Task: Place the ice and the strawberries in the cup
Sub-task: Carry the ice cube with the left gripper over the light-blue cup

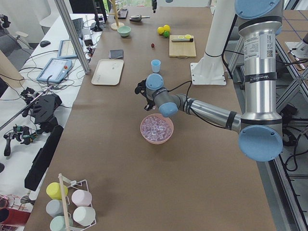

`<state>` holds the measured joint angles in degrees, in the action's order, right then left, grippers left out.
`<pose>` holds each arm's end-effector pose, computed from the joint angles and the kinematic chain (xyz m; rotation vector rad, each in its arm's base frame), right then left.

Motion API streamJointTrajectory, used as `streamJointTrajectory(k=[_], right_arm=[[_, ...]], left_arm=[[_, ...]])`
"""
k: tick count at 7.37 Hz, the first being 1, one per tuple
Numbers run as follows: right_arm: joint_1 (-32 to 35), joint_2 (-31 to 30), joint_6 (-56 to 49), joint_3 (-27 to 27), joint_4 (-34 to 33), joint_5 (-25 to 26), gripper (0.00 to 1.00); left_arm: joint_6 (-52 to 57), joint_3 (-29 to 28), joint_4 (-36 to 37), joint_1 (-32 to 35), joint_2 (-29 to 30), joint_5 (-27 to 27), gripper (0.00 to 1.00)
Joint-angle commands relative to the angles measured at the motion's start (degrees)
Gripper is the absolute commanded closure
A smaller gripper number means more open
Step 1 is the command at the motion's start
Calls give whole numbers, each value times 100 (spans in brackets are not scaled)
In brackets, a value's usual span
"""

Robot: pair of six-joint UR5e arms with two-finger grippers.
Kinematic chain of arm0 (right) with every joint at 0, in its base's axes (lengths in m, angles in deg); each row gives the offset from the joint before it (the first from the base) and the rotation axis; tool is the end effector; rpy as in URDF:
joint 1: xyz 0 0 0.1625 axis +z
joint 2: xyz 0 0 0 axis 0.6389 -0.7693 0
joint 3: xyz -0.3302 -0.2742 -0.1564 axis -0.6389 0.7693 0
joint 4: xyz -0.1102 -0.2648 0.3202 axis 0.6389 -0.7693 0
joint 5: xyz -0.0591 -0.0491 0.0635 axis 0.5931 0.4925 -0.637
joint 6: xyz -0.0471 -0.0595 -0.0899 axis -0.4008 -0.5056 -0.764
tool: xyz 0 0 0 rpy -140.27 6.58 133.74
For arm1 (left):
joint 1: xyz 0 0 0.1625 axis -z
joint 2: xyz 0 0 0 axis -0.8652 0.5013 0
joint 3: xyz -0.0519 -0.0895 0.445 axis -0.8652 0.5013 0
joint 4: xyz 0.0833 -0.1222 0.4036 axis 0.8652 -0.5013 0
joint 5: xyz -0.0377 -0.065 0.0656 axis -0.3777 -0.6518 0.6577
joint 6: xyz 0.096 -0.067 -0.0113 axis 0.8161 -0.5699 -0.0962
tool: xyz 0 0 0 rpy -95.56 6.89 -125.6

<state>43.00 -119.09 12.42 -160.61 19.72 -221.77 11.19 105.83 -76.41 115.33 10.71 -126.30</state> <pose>-0.0137 -0.4532 0.7193 0.1947 -0.9008 -0.0622 0.2398 -0.4397 0.4651 0.3780 1.0775 0.4217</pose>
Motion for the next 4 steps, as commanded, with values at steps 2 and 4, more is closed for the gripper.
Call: streamJointTrajectory(k=[2, 4], right_arm=[[-62, 28, -25, -2, -9, 1, 0], [-228, 63, -16, 41, -9, 28, 0]], left_arm=[[-2634, 92, 455, -802, 1299, 83, 100], [-3728, 92, 1475, -1339, 2402, 740, 100]])
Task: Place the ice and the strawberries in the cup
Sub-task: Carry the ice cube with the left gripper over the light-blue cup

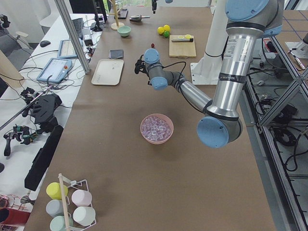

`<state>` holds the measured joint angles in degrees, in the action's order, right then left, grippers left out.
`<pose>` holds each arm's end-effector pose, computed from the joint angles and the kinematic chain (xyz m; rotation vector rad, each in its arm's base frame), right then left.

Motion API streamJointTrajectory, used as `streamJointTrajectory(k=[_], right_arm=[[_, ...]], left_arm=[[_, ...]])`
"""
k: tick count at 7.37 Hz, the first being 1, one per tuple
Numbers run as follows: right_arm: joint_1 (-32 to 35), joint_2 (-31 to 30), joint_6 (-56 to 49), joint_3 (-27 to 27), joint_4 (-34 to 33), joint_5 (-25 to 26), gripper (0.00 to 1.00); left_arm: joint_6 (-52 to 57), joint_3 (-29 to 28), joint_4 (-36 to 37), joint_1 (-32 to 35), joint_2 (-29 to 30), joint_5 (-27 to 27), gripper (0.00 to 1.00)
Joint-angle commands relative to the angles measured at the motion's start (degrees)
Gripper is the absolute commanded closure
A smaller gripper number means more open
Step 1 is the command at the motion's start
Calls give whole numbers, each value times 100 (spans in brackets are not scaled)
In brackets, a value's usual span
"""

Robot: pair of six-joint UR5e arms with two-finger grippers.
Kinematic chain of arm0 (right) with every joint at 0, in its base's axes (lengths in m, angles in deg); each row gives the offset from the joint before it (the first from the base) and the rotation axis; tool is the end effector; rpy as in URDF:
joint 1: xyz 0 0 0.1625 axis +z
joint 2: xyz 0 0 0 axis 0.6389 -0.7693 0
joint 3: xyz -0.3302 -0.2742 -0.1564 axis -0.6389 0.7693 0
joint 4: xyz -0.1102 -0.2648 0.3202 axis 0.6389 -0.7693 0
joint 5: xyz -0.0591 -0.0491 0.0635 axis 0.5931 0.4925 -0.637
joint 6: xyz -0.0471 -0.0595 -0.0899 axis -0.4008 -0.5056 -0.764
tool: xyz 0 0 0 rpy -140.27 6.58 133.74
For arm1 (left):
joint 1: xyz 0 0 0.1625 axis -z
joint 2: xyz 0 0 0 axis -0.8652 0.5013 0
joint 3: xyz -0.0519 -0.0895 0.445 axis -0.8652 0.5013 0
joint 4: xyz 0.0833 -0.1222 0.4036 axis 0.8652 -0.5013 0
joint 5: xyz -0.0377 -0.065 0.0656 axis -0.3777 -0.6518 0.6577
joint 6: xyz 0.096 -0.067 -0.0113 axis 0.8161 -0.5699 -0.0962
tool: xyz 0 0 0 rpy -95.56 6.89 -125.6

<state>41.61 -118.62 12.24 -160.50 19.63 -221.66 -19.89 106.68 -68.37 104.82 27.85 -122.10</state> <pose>-0.0252 -0.4571 0.7170 0.1900 -0.9017 -0.0893 0.3654 -0.4470 0.3170 0.1457 1.2181 0.1329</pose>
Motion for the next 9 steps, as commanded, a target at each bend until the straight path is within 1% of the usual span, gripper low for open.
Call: streamJointTrajectory(k=[1, 2, 3, 4, 5, 6, 9], right_arm=[[-133, 16, 2, 47, 0, 33, 0], [-142, 16, 2, 56, 0, 42, 0], [-151, 7, 2, 56, 0, 42, 0], [-159, 7, 2, 56, 0, 25, 0], [-159, -2, 2, 48, 0, 7, 0], [-177, -2, -7, 48, 0, 7, 0], [-212, -2, 2, 56, 0, 7, 0]], left_arm=[[-945, 120, 1305, -516, 1130, 548, 100], [-1279, 103, 1555, -918, 1474, 1073, 100], [-1361, 77, 1871, -1175, 1782, 1330, 100], [-1370, 16, 2004, -1360, 2046, 1577, 100], [-1362, -324, 1997, -1545, 2336, 1884, 100], [-1361, -780, 1979, -1573, 2713, 2078, 100], [-1317, -1302, 1769, -1590, 2839, 2203, 100]])
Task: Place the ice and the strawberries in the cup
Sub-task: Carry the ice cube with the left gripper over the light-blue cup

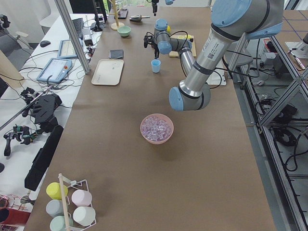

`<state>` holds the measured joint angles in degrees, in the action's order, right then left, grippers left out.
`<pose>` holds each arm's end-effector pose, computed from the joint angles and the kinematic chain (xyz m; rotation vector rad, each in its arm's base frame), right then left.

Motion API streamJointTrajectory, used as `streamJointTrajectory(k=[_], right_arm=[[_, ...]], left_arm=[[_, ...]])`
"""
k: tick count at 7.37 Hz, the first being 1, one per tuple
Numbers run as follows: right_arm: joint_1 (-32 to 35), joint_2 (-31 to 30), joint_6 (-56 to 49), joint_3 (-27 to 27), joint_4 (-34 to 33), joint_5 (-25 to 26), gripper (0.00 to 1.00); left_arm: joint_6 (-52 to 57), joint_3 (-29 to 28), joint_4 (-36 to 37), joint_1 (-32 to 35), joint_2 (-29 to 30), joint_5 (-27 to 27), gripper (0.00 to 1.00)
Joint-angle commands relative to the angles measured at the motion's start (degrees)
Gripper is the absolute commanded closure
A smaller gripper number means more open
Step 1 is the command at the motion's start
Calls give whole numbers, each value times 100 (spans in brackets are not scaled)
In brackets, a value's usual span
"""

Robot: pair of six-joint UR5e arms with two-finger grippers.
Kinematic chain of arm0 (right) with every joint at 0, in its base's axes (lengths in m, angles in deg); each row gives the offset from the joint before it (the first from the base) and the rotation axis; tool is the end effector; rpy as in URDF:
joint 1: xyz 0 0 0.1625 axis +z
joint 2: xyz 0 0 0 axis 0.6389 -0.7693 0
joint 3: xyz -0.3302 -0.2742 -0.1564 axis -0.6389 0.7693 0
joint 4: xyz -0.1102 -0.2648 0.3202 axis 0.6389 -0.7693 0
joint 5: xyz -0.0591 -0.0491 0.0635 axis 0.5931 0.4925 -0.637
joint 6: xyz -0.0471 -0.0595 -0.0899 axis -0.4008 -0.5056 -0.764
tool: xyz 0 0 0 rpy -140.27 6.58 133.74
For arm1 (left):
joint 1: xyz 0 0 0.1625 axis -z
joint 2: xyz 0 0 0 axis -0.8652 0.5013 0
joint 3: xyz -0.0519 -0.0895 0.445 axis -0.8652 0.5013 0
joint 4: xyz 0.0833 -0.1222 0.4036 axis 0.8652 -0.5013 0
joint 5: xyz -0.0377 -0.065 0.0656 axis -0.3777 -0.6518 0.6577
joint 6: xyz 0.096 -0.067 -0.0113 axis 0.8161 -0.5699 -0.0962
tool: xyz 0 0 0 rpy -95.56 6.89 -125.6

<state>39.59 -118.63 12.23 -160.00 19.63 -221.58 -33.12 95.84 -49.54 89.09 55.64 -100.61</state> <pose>-0.0410 -0.4550 0.7217 0.1663 -0.9026 -0.1181 0.5668 -0.4277 0.1391 0.1446 1.1008 -0.0492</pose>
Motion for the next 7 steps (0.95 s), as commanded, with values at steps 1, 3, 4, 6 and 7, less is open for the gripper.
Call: streamJointTrajectory(k=[1, 3, 4, 6, 7], right_arm=[[-11, 0, 3, 7, 0, -9, 0], [-11, -26, 3, -1, 0, -9, 0], [-11, -27, 3, 7, 0, -9, 0], [-11, -35, 3, 7, -9, -9, 0], [-11, -44, 3, 7, -9, -18, 0]], left_arm=[[5, -376, -297, -87, 61, 55, 100], [-4, -439, -396, -131, 70, 55, 100], [-13, -544, -405, -140, 157, 55, 100], [22, -729, -545, -141, 245, 55, 62], [40, -729, -545, -141, 228, 72, 26]])
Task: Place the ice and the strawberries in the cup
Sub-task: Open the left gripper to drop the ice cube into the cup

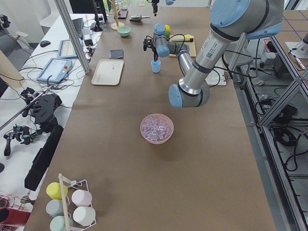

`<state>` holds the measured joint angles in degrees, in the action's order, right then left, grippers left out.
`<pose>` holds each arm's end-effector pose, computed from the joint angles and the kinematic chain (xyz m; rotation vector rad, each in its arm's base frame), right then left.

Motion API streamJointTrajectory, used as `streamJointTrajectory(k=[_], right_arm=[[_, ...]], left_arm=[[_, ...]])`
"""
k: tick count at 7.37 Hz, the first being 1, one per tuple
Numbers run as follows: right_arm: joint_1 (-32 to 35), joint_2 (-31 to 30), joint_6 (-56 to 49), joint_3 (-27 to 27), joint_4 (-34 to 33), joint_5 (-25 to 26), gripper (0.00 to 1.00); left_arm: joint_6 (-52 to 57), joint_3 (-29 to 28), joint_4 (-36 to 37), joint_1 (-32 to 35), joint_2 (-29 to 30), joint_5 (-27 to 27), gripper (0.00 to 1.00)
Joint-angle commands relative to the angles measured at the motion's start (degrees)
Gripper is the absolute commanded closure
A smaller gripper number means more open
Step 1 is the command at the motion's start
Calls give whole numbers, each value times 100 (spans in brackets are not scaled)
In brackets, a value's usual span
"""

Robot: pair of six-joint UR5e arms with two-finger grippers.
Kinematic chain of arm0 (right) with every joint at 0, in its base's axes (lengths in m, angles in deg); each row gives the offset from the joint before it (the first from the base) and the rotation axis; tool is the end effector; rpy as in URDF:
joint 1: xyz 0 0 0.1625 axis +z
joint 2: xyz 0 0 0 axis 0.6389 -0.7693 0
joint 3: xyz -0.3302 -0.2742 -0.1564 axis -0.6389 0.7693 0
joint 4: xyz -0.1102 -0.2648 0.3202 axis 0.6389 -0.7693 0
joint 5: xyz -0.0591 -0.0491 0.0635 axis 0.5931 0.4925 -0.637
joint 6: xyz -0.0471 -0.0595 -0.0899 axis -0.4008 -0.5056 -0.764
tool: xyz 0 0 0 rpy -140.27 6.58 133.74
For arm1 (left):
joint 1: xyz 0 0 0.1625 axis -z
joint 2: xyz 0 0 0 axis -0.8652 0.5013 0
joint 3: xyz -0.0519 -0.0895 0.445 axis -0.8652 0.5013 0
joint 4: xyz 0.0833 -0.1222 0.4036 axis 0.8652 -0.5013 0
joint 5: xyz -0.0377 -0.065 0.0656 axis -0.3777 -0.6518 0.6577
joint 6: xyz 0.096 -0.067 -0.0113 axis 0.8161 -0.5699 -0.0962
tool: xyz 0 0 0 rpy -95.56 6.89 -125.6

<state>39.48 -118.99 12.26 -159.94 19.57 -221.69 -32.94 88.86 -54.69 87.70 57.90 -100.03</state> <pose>-0.0413 -0.4512 0.7251 0.1570 -0.9034 -0.1161 0.6109 -0.4329 0.1473 0.1448 1.1062 -0.0288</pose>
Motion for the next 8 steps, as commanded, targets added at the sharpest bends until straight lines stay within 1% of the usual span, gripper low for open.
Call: streamJointTrajectory(k=[1, 2, 3, 4, 5, 6, 7, 8], right_arm=[[0, -8, 8, 27, -12, -7, 0], [0, -17, 9, 44, 5, -16, 0], [0, -34, 0, 88, 6, -7, 0], [-17, -26, -9, 158, 6, 2, 0], [-35, -17, -26, 176, 6, 11, 0], [-44, -17, -61, 185, 14, 11, 0], [-53, -17, -70, 185, 14, 11, 0], [-53, -8, -71, 168, 14, 19, 0]], left_arm=[[22, -31, -31, -2, -25, 13, 4], [13, 65, -13, 7, -25, 22, 3], [22, 318, 31, 59, -243, 66, 3], [222, 721, 48, 199, -662, 58, 3], [859, 1169, 388, 357, -1110, 57, 3], [1449, 1504, 879, 506, -1332, 57, 3], [1785, 1699, 1171, 673, -1517, 57, 3], [2154, 1866, 1234, 840, -1893, 57, 3]])
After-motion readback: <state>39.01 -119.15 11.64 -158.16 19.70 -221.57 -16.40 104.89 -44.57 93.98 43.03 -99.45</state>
